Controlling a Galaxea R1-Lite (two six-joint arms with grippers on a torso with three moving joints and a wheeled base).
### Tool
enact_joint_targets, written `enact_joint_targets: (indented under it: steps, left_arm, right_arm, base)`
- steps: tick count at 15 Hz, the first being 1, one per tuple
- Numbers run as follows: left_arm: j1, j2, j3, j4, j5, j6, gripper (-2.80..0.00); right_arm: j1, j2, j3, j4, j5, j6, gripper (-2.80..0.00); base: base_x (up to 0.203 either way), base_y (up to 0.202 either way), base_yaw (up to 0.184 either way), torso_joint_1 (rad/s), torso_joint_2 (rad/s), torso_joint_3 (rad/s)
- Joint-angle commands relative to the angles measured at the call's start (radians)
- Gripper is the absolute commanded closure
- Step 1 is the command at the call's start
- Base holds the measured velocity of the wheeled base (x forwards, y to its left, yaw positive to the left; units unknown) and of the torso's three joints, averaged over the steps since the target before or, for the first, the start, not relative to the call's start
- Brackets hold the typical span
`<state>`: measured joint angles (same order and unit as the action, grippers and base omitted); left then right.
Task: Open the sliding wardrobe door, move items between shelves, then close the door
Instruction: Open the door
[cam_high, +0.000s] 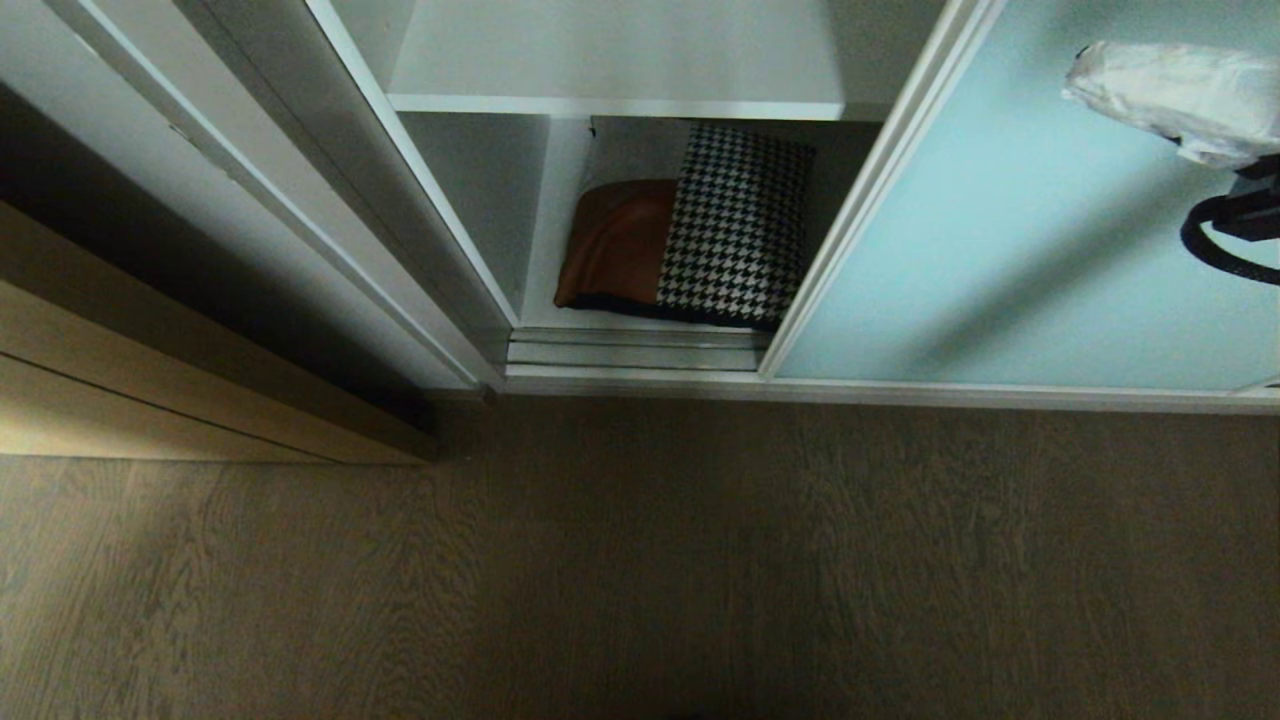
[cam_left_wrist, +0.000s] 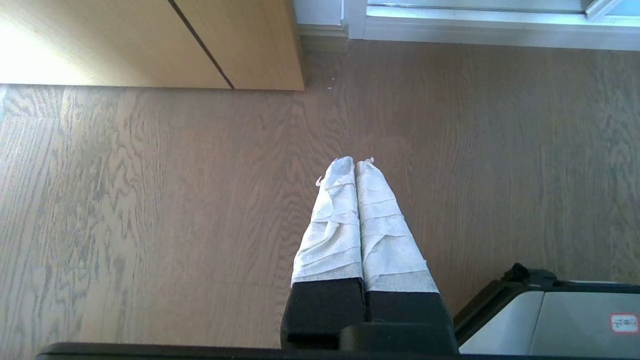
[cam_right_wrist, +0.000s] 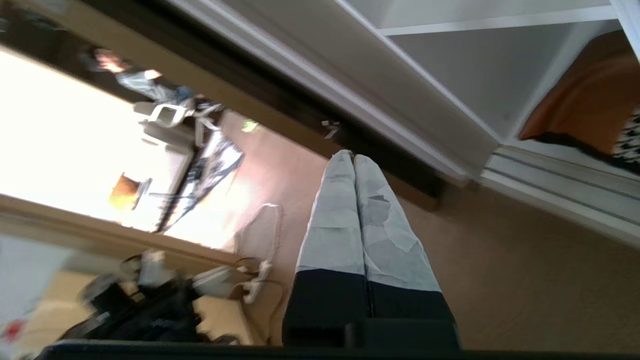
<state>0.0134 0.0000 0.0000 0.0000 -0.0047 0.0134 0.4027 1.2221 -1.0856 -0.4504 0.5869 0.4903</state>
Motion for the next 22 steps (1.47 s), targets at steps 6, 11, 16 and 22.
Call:
enact_joint_targets:
  steps: [6, 11, 16, 22]
  left_arm:
    - [0.000, 0.002, 0.002, 0.000, 0.000, 0.000, 0.00]
    - [0.000, 0.002, 0.002, 0.000, 0.000, 0.000, 0.00]
    - [0.000, 0.002, 0.002, 0.000, 0.000, 0.000, 0.00]
    - [0.000, 0.002, 0.002, 0.000, 0.000, 0.000, 0.00]
  right_arm:
    - [0.122, 0.105, -0.073, -0.001, -0.223, -0.082, 0.00]
    - [0.231, 0.165, -0.114, -0.002, -0.442, -0.180, 0.00]
    - [0.265, 0.202, -0.149, -0.014, -0.595, -0.281, 0.00]
    - [0.272, 0.287, -0.247, -0.016, -0.688, -0.294, 0.00]
  base:
    - [0.000, 0.000, 0.000, 0.000, 0.00, 0.000]
    - [0.000, 0.000, 0.000, 0.000, 0.00, 0.000]
    - [0.000, 0.000, 0.000, 0.000, 0.00, 0.000]
    - [0.000, 0.000, 0.000, 0.000, 0.00, 0.000]
